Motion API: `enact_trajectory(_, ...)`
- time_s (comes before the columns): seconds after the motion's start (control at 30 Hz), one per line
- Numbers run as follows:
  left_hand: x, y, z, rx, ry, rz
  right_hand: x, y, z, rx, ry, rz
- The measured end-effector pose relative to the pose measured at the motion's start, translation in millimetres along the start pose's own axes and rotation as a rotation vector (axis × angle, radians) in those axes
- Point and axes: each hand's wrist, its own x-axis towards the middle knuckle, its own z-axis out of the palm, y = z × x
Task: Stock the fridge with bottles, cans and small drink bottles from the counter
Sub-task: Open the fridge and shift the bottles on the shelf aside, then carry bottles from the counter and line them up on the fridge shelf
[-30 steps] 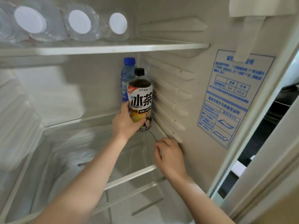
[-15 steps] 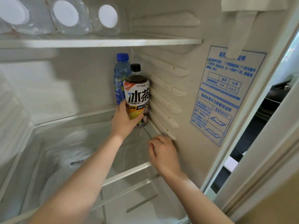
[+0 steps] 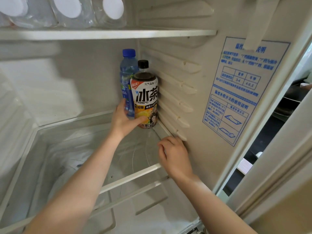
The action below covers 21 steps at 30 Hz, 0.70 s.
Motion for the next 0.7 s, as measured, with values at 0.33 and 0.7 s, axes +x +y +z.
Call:
enact_trajectory(0.33, -71, 48, -8, -0.148, 0.000, 0.078, -48, 2, -39, 0.061, -0.049, -0.120)
enact_trajectory(0.7, -298, 65, 99, -0.167, -0.502, 0.465, -325, 39, -128, 0.009, -0.101, 0.502)
